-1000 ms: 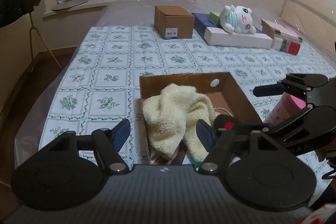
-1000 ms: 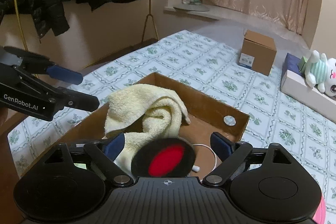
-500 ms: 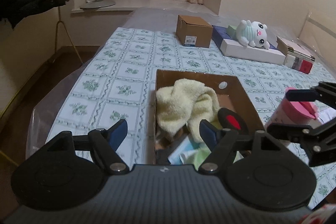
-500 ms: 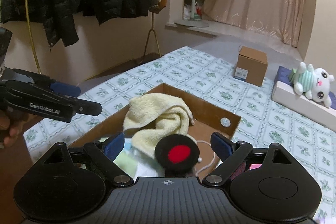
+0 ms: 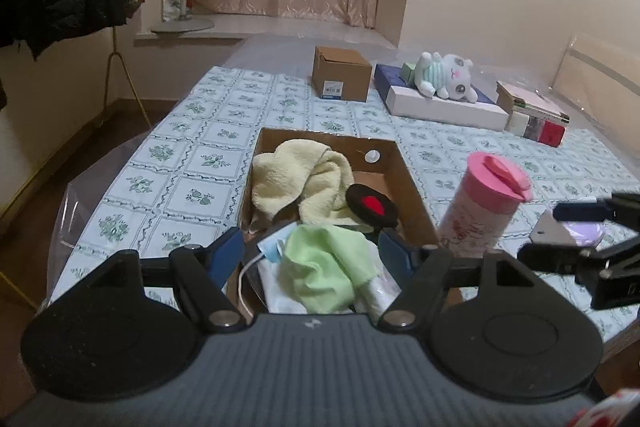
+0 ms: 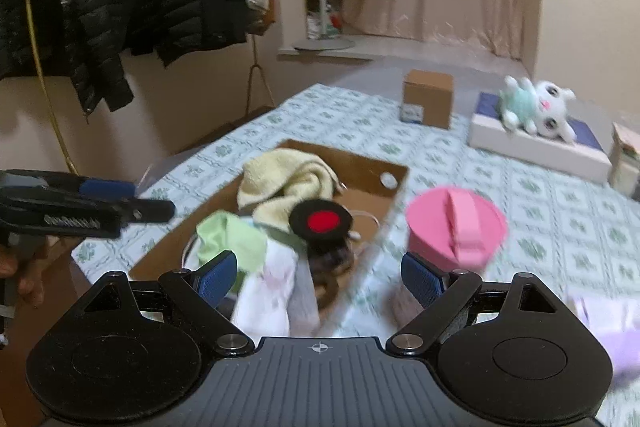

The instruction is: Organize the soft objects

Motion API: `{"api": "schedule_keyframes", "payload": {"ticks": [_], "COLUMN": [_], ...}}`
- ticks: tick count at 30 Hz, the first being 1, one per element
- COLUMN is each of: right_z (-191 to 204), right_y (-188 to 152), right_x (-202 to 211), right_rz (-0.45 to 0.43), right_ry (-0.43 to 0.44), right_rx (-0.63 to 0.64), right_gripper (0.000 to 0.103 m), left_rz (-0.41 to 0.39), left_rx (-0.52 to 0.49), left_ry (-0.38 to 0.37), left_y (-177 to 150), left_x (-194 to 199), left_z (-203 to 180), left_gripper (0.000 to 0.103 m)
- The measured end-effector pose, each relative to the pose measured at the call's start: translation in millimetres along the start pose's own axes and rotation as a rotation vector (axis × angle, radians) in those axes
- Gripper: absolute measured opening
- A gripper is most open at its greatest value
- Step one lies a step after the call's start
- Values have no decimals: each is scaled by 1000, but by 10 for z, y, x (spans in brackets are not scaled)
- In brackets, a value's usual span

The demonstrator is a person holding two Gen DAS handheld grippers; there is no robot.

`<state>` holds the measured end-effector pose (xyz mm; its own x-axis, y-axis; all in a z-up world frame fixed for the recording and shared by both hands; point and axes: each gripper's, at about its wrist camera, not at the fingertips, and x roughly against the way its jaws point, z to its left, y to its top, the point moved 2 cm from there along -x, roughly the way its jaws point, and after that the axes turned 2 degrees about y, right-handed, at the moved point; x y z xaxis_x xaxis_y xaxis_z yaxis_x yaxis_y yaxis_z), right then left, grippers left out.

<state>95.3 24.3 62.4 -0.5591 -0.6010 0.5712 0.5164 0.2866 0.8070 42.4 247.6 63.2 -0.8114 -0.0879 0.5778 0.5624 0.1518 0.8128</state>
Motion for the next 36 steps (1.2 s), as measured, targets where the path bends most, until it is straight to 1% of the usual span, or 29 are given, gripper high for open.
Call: {"api": "schedule_keyframes", "payload": {"ticks": [2, 6, 10, 12, 17, 23, 36], "right_z": [-47, -136, -231, -263, -286, -324, -344], "right_y": [-108, -311, -472, -530, -678, -723, -739], "right_x": [83, 249, 408, 470, 614, 719, 745], "right_rz": [20, 38, 48, 57, 77, 74, 79], "right_ry": [-8, -28, -48, -62, -100, -114, -121], "right_rx": [-28, -75, -121, -138, -170, -212, -222], "right_gripper": [89, 89, 89, 89, 89, 89, 89], "left_rz": [15, 59, 82, 89, 119, 135, 142], "left_rx": [-1, 13, 14, 24, 7, 2, -10], "left_ry": [12, 5, 28, 34, 36, 34, 33], "left_y": [-66, -208, -330, -392, -472, -499, -509], "left_x": [77, 211, 314, 364, 410, 444, 440], "left_z": [-77, -198, -347, -409, -537, -647, -750], "left_gripper": [72, 73, 73, 78, 78, 79, 80]}}
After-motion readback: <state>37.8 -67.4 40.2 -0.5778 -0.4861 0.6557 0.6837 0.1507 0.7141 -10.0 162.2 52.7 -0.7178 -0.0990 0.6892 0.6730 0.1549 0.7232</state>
